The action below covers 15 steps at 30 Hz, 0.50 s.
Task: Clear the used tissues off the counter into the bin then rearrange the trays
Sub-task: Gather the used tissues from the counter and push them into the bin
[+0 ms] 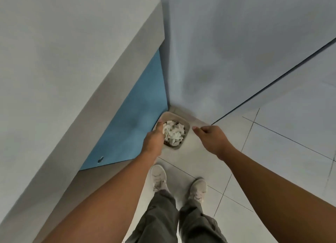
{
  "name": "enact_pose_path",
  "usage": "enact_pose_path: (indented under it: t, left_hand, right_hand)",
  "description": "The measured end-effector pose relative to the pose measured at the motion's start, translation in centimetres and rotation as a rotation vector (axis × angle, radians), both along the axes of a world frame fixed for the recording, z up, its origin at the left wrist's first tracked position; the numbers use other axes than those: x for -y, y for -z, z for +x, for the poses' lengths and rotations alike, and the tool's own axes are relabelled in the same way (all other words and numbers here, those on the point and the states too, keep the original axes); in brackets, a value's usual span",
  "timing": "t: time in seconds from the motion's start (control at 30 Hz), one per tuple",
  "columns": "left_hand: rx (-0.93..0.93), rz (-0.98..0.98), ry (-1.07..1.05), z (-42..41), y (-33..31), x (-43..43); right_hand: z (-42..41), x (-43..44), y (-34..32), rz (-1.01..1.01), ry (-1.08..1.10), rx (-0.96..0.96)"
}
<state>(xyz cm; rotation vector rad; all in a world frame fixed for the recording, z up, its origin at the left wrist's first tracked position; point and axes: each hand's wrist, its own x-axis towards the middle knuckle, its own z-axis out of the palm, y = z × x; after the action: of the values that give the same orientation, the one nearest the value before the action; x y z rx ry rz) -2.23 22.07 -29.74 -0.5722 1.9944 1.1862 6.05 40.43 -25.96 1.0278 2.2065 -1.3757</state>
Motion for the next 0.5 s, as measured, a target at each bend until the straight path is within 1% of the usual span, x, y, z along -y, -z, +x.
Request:
enact_pose_path:
  t: [0.13, 0.27, 0.33, 0.43, 0.5]
  left_hand:
    - [0.013, -0.052, 0.084, -0.9, 7.8, -0.5]
    - [-0.029, -0.122, 0.26, -2.0, 15.0, -1.2]
    - [-0.017, -0.118, 0.316, -2.5, 18.1, -1.7]
    - [0.062, -0.063, 0.306, -3.7, 22.3, -2.9]
    - [0.099, -0.071, 0.288, -4.7, 24.7, -3.8]
  right_hand:
    - [-1.0, -0.3, 6.9, 0.06, 0.059, 0.03]
    - [-1.5, -0.7, 13.2, 0.121, 0.017, 0.077]
    - [-1.6, -1.2, 16.1, 0.122, 0.01, 0.087]
    - [-2.0, -2.2, 19.7, 0.111, 0.034, 0.097]
    - [-2.3, -2.8, 21.8, 0.089, 0.063, 0.11]
